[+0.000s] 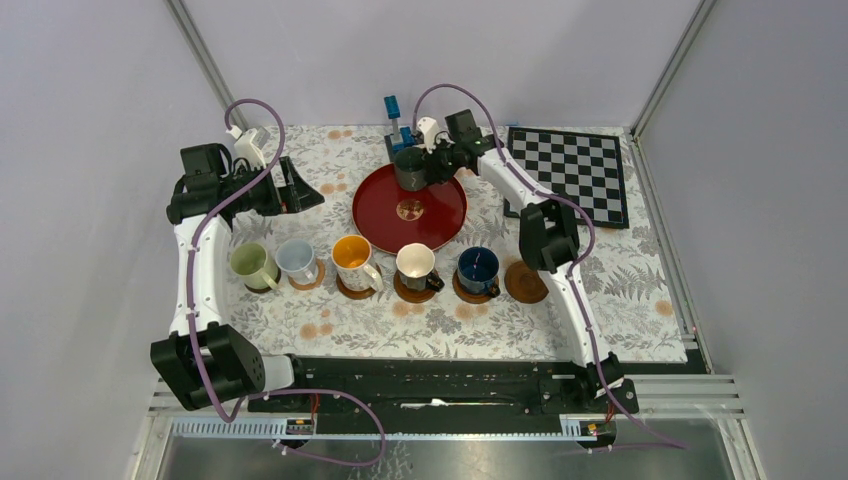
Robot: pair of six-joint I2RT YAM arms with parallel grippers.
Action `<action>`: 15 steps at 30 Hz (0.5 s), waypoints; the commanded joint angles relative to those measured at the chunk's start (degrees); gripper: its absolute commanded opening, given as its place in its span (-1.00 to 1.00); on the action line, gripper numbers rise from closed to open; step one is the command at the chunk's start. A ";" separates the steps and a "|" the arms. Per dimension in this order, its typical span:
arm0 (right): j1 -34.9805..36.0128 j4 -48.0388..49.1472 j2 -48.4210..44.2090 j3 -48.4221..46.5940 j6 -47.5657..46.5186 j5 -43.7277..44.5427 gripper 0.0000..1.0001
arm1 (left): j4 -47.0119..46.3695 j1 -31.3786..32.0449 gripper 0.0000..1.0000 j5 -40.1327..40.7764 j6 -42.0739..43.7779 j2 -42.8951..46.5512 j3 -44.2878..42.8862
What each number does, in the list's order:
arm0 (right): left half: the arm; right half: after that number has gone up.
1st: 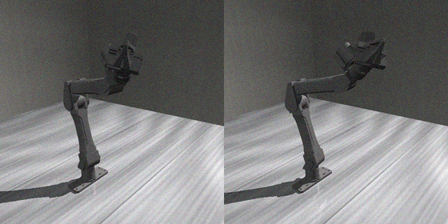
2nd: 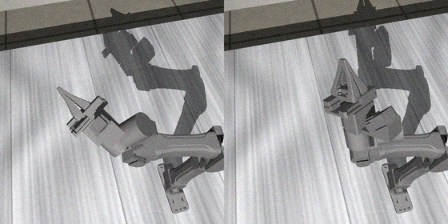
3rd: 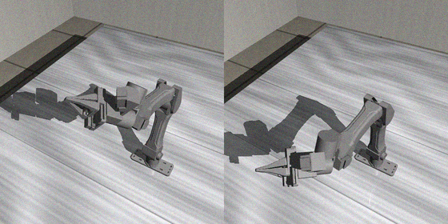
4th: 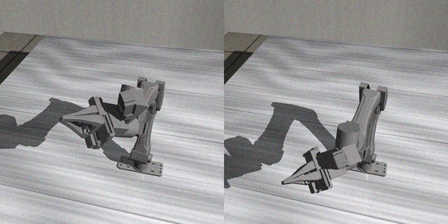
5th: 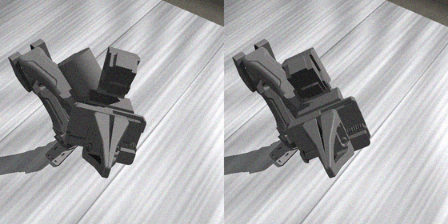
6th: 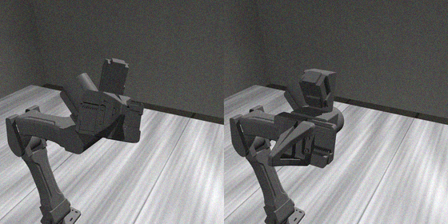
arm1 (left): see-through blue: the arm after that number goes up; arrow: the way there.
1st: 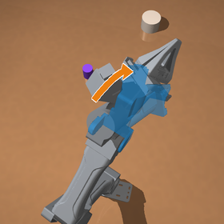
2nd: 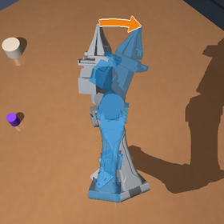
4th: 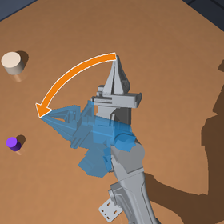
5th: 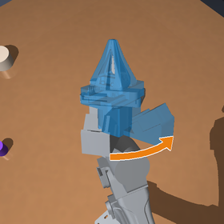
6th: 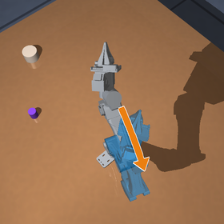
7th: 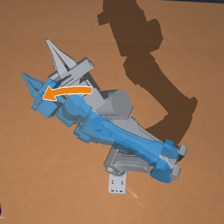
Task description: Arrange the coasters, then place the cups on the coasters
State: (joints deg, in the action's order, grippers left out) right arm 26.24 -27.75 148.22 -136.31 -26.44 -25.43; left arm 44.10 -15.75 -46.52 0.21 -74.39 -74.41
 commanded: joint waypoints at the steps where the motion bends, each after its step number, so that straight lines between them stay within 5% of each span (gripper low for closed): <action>1: 0.42 -2.77 -7.63 2.84 -0.58 -1.18 -1.00 | -1.21 0.17 0.98 -0.80 0.50 0.62 -1.07; 15: -6.17 14.71 -33.71 32.15 9.55 -12.25 -1.00 | -1.82 0.11 0.98 -0.46 -0.03 2.08 0.03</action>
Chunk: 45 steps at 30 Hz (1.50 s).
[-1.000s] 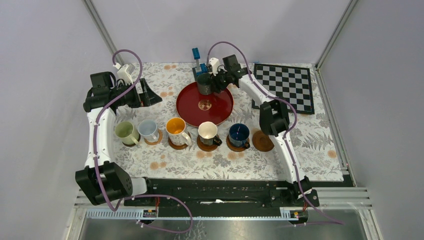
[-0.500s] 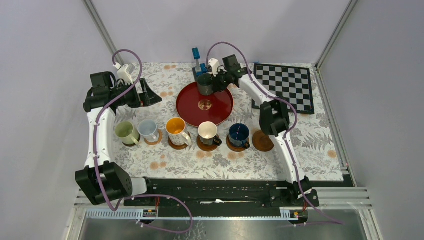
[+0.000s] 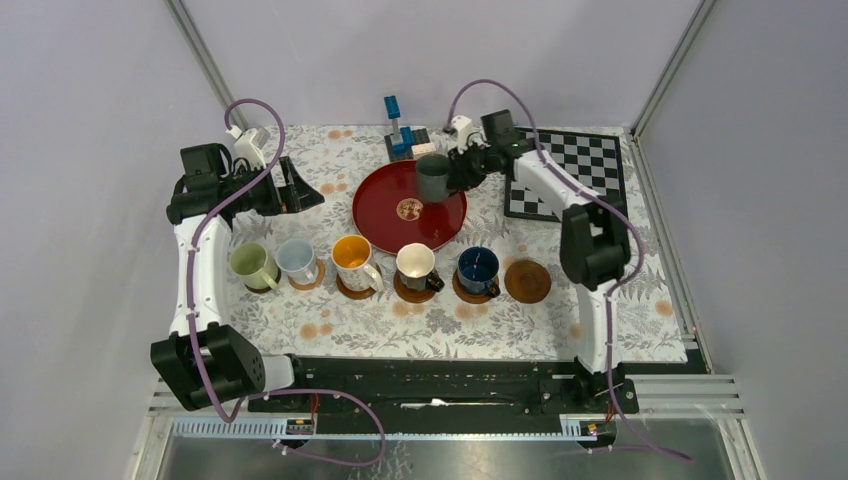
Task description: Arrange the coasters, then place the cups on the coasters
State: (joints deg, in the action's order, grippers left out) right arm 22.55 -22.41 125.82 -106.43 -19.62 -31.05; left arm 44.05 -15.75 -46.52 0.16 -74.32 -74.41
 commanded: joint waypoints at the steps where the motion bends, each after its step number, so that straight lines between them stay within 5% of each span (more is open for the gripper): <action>1: -3.27 8.65 -12.59 3.09 2.74 -7.40 -1.00 | -1.85 0.10 0.98 -0.60 0.01 1.99 0.04; 24: -29.73 -7.82 -56.07 46.73 -19.53 -14.42 -1.00 | -2.48 0.16 0.98 -1.14 -2.64 1.16 -0.53; 45: -30.54 -3.72 -65.45 66.49 -29.73 -13.59 -1.00 | -2.81 0.10 0.98 -0.95 -3.09 0.63 -0.47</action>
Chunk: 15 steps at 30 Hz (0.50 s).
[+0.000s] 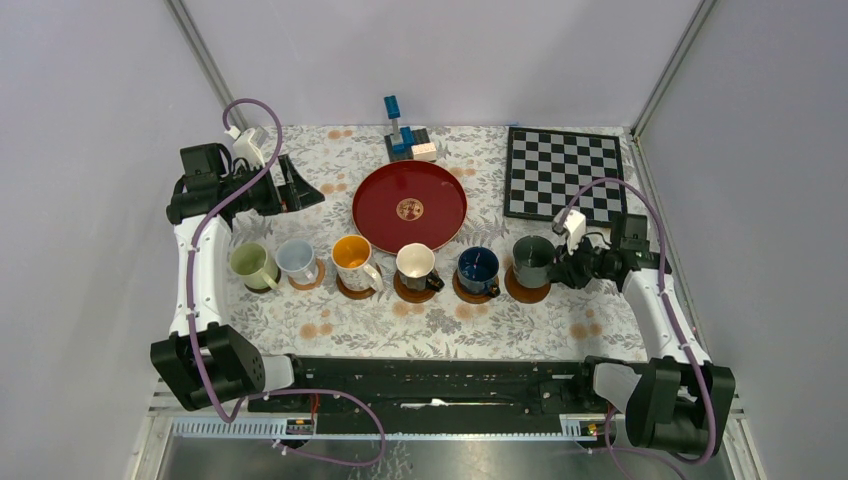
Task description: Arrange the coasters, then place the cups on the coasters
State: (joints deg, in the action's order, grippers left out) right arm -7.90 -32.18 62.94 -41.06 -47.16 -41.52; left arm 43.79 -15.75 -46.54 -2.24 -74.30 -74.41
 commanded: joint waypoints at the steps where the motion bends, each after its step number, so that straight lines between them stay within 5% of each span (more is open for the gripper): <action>1: -0.10 7.00 -2.55 1.81 -1.89 -3.13 -1.00 | -2.58 0.11 0.98 -1.00 -0.74 0.50 -0.50; 15: -0.10 10.37 -2.47 8.42 -6.32 -1.43 -1.00 | -2.66 0.12 0.98 -0.38 -0.53 1.04 -0.26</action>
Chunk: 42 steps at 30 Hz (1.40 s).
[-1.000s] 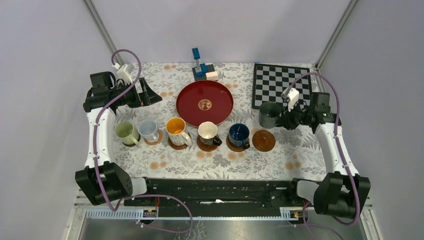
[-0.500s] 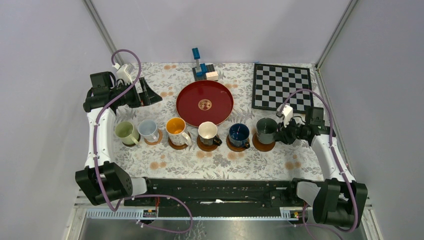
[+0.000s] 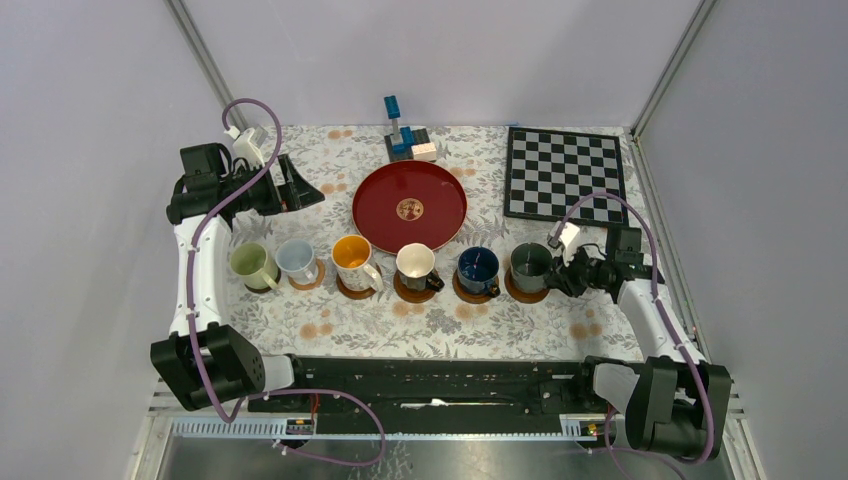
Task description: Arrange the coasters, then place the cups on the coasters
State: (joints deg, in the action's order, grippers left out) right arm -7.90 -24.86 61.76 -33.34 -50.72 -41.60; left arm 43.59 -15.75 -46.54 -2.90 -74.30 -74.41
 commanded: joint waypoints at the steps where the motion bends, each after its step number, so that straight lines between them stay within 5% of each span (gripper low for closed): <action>1: -0.09 2.61 -1.20 0.81 -3.13 -1.11 -1.00 | -2.44 0.10 0.98 -0.42 0.11 1.01 -0.29; 17: -0.10 -6.08 -2.39 0.60 -8.69 -0.15 -0.36 | -2.44 0.10 0.98 -0.64 0.00 1.06 0.06; 22: -0.10 -7.00 -3.33 0.71 -8.74 -0.32 0.13 | -2.53 0.10 0.98 -0.72 -0.13 1.07 -0.01; 34: -0.10 -9.62 -4.45 0.54 -8.14 -1.42 0.35 | -2.79 0.15 0.98 -1.21 -0.14 1.57 0.48; 42: -0.10 -8.26 -2.77 -4.52 4.79 -3.82 0.99 | -2.20 0.21 0.98 -2.99 0.43 0.27 -0.28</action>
State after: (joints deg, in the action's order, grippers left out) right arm -7.90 -33.10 57.93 -33.12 -53.47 -42.37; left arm 43.57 -15.75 -47.31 -3.05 -74.30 -74.39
